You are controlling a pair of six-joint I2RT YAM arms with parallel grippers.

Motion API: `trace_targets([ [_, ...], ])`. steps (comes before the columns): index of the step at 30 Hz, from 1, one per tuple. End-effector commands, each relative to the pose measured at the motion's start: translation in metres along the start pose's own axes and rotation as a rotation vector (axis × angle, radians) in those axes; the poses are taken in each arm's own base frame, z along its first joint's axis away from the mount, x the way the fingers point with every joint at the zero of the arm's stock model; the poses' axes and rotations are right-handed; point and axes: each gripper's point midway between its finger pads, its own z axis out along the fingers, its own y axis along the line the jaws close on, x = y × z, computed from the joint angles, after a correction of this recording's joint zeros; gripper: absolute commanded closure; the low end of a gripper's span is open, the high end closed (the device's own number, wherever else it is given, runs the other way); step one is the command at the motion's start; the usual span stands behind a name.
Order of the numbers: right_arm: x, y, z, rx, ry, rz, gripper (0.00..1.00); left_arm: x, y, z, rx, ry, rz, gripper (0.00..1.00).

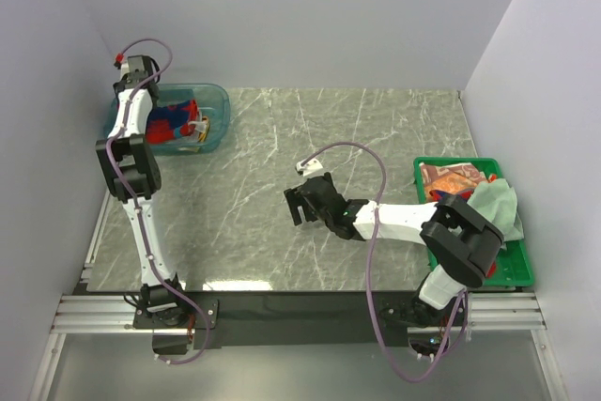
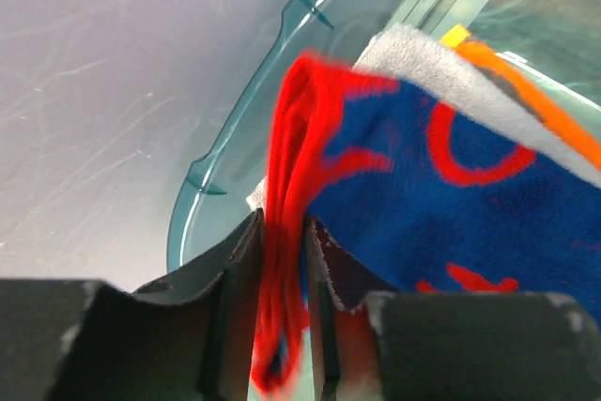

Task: Fold and stack the towels
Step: Neatly place the folded towel into the bin

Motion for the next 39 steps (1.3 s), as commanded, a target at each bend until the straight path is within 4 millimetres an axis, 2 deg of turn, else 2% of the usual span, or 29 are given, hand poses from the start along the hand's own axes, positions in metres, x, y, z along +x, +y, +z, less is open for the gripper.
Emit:
trace_targets([
  [1, -0.019, 0.006, 0.001, 0.007, -0.043, -0.012, 0.12, -0.02, 0.011, -0.004, -0.06, -0.065, -0.024, 0.7],
  [6, -0.018, 0.008, 0.001, 0.006, -0.038, -0.022, 0.12, -0.025, 0.011, -0.006, -0.061, -0.088, -0.045, 0.54],
  [8, -0.018, 0.008, 0.001, 0.008, -0.039, -0.023, 0.12, -0.029, 0.012, -0.012, -0.055, -0.098, -0.061, 0.45],
  [9, -0.019, 0.008, 0.001, 0.009, -0.042, -0.024, 0.12, -0.033, 0.011, -0.017, -0.047, -0.11, -0.081, 0.44],
  [10, -0.019, 0.008, 0.001, 0.01, -0.043, -0.024, 0.12, -0.041, 0.015, -0.027, -0.027, -0.13, -0.107, 0.42],
  [11, -0.019, 0.008, 0.001, 0.009, -0.043, -0.025, 0.12, -0.041, 0.012, -0.032, -0.002, -0.131, -0.118, 0.36],
  [12, -0.02, 0.008, 0.0, 0.008, -0.047, -0.023, 0.12, -0.044, 0.008, -0.039, 0.033, -0.13, -0.154, 0.35],
  [13, -0.02, 0.008, 0.0, 0.009, -0.048, -0.024, 0.12, -0.053, 0.001, -0.055, 0.12, -0.145, -0.188, 0.35],
  [15, -0.02, 0.007, 0.0, 0.011, -0.052, -0.02, 0.12, -0.053, -0.018, -0.074, 0.229, -0.134, -0.249, 0.35],
  [18, -0.022, 0.007, -0.002, 0.009, -0.064, -0.015, 0.12, -0.048, -0.043, -0.107, 0.379, -0.124, -0.305, 0.44],
  [19, -0.022, 0.006, -0.004, 0.008, -0.066, -0.014, 0.12, -0.056, -0.042, -0.121, 0.413, -0.158, -0.335, 0.46],
  [20, -0.022, 0.006, -0.004, 0.006, -0.069, -0.013, 0.12, -0.04, -0.052, -0.12, 0.435, -0.129, -0.328, 0.55],
  [22, -0.023, 0.006, -0.007, 0.001, -0.079, -0.009, 0.12, -0.033, -0.068, -0.13, 0.511, -0.117, -0.337, 0.59],
  [23, -0.023, 0.006, -0.008, 0.0, -0.083, -0.007, 0.12, -0.026, -0.072, -0.127, 0.516, -0.102, -0.337, 0.65],
  [24, -0.023, 0.006, -0.009, -0.003, -0.087, -0.006, 0.12, -0.019, -0.083, -0.125, 0.535, -0.08, -0.323, 0.66],
  [30, -0.024, 0.006, -0.009, -0.005, -0.09, -0.005, 0.12, 0.012, -0.119, -0.119, 0.564, -0.007, -0.24, 0.7],
  [32, -0.024, 0.007, -0.009, -0.01, -0.09, -0.008, 0.12, 0.029, -0.128, -0.113, 0.559, 0.03, -0.219, 0.71],
  [36, -0.024, 0.008, -0.009, -0.013, -0.092, -0.009, 0.12, 0.063, -0.146, -0.118, 0.583, 0.097, -0.177, 0.81],
  [37, -0.024, 0.008, -0.009, -0.013, -0.09, -0.009, 0.12, 0.071, -0.145, -0.115, 0.571, 0.108, -0.173, 0.82],
  [39, -0.023, 0.008, -0.009, -0.013, -0.087, -0.012, 0.12, 0.082, -0.156, -0.128, 0.578, 0.107, -0.139, 0.83],
])
